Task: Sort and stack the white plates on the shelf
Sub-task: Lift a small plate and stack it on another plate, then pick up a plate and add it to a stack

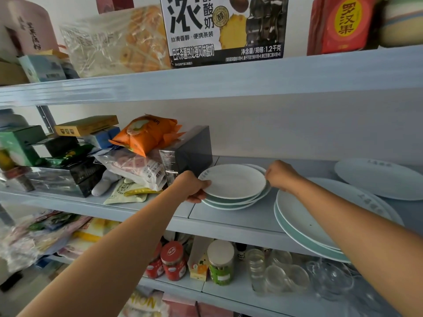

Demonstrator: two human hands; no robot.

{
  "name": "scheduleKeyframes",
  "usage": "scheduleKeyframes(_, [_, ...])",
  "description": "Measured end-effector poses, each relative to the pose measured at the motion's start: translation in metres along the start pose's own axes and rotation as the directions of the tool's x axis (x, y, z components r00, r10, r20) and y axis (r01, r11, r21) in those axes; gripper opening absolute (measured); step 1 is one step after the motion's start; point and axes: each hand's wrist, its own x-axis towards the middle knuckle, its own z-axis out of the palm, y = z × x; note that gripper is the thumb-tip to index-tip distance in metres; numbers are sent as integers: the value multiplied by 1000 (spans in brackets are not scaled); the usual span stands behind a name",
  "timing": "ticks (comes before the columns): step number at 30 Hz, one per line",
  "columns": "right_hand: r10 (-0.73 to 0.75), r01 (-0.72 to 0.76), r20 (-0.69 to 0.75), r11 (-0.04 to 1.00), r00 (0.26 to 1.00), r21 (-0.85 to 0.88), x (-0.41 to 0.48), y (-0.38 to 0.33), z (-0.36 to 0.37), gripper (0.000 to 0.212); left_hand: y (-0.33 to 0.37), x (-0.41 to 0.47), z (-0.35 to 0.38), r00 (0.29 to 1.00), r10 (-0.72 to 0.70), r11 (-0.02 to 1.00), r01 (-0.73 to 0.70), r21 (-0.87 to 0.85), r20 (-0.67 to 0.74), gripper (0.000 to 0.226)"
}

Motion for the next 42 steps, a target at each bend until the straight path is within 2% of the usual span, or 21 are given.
scheduleKeyframes(4, [-7, 7, -3, 1000, 1000, 6, 1, -2, -2, 25, -1, 3, -6, 997, 16, 975, 3, 223, -80, 47])
scheduleKeyframes(8, [-16, 16, -8, 1000, 1000, 10, 1, -4, -2, 23, 3, 7, -8, 994, 33, 964, -5, 264, -100, 47])
scheduleKeyframes(11, [-29, 30, -13, 998, 999, 54, 0, -7, -5, 16, 12, 7, -6, 994, 44, 973, -19, 231, -102, 46])
scheduleKeyframes(17, [-92, 98, -43, 976, 995, 192, -2, -8, -16, 25, 41, 7, 12, 993, 112, 985, -107, 136, -26, 44])
scheduleKeyframes(22, [-95, 106, -64, 974, 993, 200, -7, -2, -29, 28, 69, 5, 33, 993, 103, 994, -101, -38, 64, 39])
scheduleKeyframes(27, [-60, 85, -104, 965, 993, 249, -10, 22, -53, 27, 110, 3, 67, 974, 212, 972, -201, -124, 82, 30])
scheduleKeyframes(31, [-3, 44, -160, 966, 987, 254, -13, 46, -79, 26, 145, -3, 98, 936, 318, 937, -287, -198, 148, 23])
scheduleKeyframes(36, [92, -30, -227, 964, 969, 265, -24, 89, -116, 28, 184, -7, 142, 878, 425, 905, -404, -135, 219, 21])
scheduleKeyframes(42, [260, -184, -209, 928, 943, 323, -49, 150, -151, 30, 226, -19, 192, 817, 505, 857, -514, -45, 278, 21])
